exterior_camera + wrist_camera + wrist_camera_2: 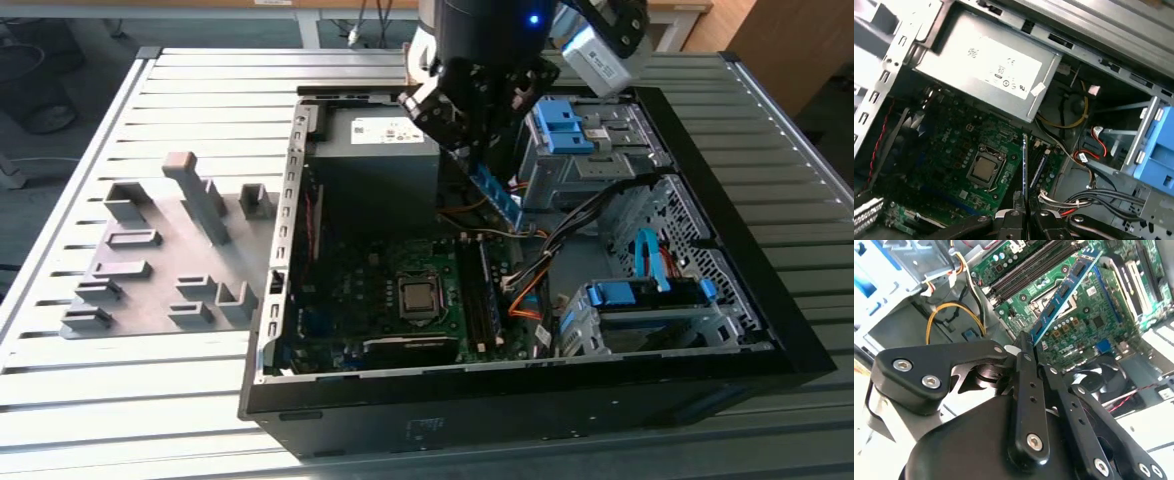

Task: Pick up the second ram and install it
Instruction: 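Insert the second ram into the second slot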

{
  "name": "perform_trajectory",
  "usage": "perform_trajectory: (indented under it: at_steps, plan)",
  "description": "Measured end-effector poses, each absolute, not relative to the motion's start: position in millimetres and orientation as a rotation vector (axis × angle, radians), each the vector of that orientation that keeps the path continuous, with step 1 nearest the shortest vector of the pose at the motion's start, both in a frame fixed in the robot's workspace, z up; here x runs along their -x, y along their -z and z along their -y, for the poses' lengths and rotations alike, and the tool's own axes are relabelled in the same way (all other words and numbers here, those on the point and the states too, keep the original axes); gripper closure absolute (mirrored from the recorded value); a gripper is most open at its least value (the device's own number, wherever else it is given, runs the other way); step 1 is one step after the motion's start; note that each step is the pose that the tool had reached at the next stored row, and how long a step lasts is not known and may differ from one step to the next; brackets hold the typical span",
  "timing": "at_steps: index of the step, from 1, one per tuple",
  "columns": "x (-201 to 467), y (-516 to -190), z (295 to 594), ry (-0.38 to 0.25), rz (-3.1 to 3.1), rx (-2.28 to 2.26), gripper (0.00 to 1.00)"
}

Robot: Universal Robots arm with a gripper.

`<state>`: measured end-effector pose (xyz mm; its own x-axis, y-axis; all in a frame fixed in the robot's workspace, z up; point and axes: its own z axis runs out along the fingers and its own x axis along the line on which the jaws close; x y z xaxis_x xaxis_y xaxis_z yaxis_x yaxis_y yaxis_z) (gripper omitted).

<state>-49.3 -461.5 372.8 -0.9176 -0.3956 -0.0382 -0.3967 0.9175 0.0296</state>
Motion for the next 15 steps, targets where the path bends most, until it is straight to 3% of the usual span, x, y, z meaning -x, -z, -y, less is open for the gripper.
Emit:
perform_trajectory:
  at_steps: [15]
  plan:
    - [49.3,-370.0,461.1,-0.051,-3.094,0.272,0.86]
